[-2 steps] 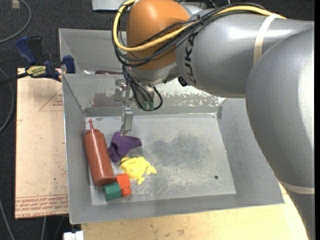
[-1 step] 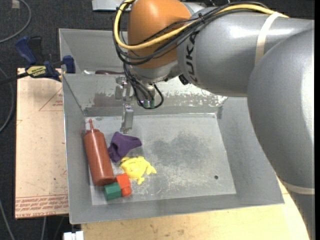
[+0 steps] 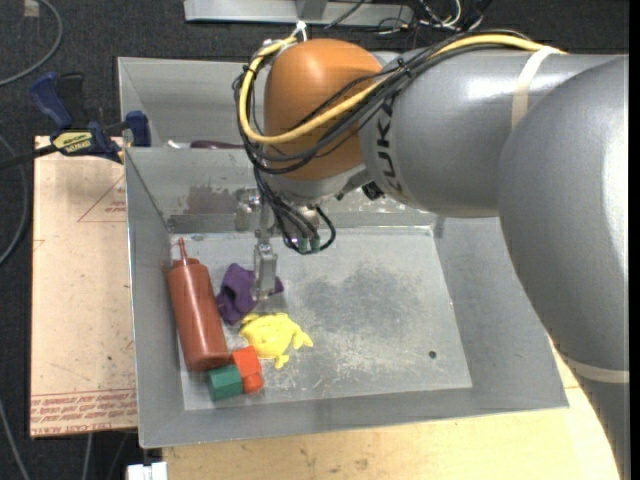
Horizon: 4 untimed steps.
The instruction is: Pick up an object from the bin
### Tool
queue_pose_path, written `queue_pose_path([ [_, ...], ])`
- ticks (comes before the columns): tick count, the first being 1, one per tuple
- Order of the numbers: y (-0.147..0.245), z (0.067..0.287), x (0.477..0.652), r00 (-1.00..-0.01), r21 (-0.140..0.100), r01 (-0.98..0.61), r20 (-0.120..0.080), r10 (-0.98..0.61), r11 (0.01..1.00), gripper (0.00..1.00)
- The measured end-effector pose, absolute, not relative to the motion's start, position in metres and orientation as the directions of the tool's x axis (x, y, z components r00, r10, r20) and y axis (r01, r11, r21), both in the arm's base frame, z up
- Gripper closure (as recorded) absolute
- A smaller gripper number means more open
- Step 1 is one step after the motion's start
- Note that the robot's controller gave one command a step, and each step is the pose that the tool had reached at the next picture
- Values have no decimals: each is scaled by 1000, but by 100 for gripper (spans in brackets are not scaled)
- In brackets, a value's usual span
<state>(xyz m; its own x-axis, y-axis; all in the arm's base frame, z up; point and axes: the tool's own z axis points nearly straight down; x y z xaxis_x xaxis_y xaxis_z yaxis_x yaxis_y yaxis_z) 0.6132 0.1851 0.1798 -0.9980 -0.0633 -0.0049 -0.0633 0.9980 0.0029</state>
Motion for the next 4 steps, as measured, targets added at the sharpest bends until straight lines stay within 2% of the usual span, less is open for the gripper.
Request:
queue_pose_path([
  [1,186,149,600,-973,1,-231,1,-231,973,0],
  [2,156,75,625,-788,0,-616,-9,-616,788,100],
  [3,156,75,625,-788,0,-616,-9,-616,788,100],
  [4,153,207,635,-777,0,-629,-14,-629,777,100],
])
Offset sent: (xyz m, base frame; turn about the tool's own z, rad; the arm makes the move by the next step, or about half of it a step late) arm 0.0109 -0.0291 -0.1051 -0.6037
